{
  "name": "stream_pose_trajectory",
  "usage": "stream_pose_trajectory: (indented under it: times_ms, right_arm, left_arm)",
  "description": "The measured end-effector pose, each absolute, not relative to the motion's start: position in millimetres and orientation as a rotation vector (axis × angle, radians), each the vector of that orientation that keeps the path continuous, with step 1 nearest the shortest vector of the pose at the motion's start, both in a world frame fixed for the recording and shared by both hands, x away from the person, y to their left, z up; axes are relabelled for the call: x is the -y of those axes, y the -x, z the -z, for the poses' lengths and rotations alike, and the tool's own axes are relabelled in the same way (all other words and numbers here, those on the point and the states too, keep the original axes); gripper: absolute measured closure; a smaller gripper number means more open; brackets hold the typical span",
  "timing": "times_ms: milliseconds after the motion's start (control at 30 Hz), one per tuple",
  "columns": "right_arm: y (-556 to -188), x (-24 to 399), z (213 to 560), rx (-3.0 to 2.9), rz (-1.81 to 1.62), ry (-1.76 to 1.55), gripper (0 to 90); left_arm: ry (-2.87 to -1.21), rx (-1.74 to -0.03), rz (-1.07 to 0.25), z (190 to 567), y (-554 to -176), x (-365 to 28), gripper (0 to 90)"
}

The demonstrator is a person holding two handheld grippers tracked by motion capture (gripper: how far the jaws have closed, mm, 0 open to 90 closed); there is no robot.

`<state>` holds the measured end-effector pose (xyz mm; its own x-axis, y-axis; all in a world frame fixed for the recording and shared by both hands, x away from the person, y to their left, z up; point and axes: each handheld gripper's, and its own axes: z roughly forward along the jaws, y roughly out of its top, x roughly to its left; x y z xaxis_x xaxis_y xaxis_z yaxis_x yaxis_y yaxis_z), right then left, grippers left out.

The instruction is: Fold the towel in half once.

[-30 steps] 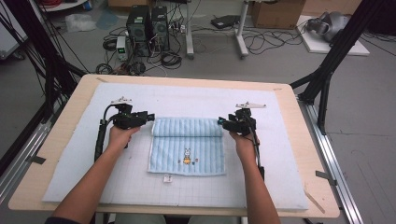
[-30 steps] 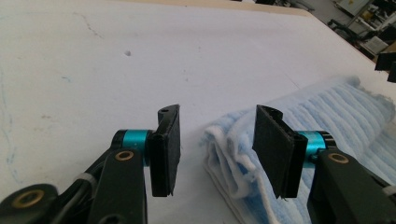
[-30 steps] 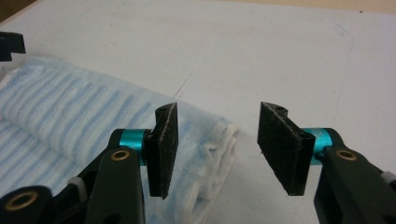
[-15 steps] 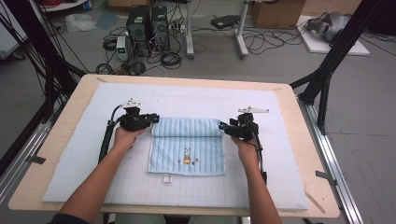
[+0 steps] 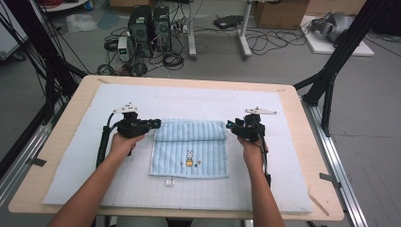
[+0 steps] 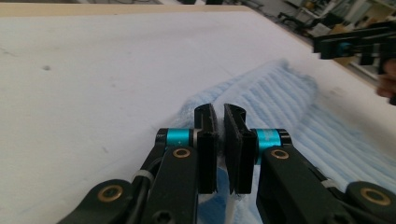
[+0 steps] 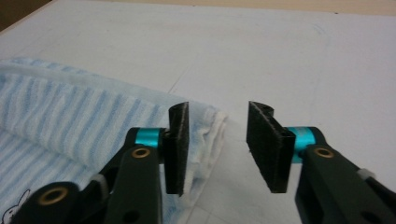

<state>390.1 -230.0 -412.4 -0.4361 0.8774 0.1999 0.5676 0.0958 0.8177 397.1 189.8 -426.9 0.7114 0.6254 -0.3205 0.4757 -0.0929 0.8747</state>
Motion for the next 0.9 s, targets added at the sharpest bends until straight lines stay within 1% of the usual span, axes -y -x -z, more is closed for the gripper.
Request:
stream_pose_trajectory:
  times_ms: [67, 167, 300, 333, 367, 400, 433, 467, 600, 767, 833, 900]
  right_arm:
    - [-392.0, 225.6, 413.8, -2.060, -1.258, -1.393, 60.6]
    - [-399.7, 215.7, 418.2, -2.091, -1.229, -1.378, 58.0]
    - [-411.9, 201.2, 423.3, -2.141, -1.176, -1.345, 58.1]
    - [-414.0, 198.4, 425.2, -2.145, -1.172, -1.331, 60.7]
    - [-417.0, 195.4, 427.2, -2.172, -1.148, -1.329, 68.6]
    - [-417.6, 193.1, 428.1, -2.196, -1.121, -1.315, 79.6]
    - [-417.1, 192.1, 428.0, -2.205, -1.105, -1.292, 83.2]
    - [-416.9, 191.8, 427.4, -2.207, -1.108, -1.267, 84.3]
    - [-412.8, 195.4, 421.6, -2.200, -1.132, -1.251, 84.9]
    - [-398.7, 204.1, 410.0, -2.189, -1.205, -1.205, 85.0]
    - [-391.3, 207.4, 407.4, -2.198, -1.212, -1.198, 85.0]
    - [-385.0, 211.4, 407.9, -2.211, -1.211, -1.180, 85.0]
  left_arm:
    - [-1.737, -0.871, -0.140, 426.5, -392.4, -190.6, 83.4]
    - [-1.734, -0.854, -0.138, 425.7, -386.4, -191.6, 83.4]
    - [-1.741, -0.858, -0.137, 426.7, -384.2, -191.9, 83.4]
    - [-1.746, -0.861, -0.137, 427.3, -384.4, -192.6, 83.4]
    - [-1.745, -0.864, -0.136, 427.6, -384.7, -193.1, 83.4]
    - [-1.743, -0.868, -0.137, 427.6, -384.7, -193.3, 83.4]
    - [-1.743, -0.869, -0.143, 427.7, -385.1, -194.1, 83.4]
    - [-1.740, -0.872, -0.143, 427.7, -385.3, -194.6, 83.4]
    - [-1.739, -0.896, -0.170, 429.3, -387.1, -195.4, 83.0]
    - [-1.753, -0.913, -0.195, 430.3, -387.4, -195.8, 81.7]
    - [-1.750, -0.935, -0.192, 430.7, -387.7, -197.0, 78.9]
    - [-1.745, -0.962, -0.190, 431.4, -388.5, -199.0, 71.0]
